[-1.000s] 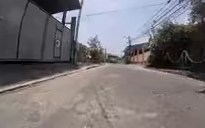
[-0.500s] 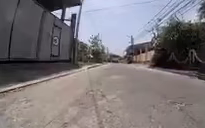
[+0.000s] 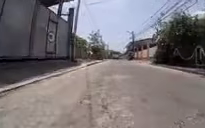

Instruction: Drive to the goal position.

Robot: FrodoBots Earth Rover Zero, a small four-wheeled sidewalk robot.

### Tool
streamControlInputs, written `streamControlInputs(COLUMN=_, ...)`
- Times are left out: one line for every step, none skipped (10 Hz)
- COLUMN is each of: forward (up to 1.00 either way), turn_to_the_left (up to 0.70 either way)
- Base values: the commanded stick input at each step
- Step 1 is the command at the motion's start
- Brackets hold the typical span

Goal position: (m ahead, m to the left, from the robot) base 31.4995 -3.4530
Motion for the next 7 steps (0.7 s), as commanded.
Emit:
streamControlInputs(forward=1.0, turn_to_the_left=-0.14)
streamControlInputs(forward=1.0, turn_to_the_left=-0.02)
streamControlInputs(forward=1.0, turn_to_the_left=0.0)
streamControlInputs(forward=1.0, turn_to_the_left=0.0)
streamControlInputs(forward=1.0, turn_to_the_left=0.0)
streamControlInputs(forward=1.0, turn_to_the_left=0.0)
streamControlInputs(forward=1.0, turn_to_the_left=0.0)
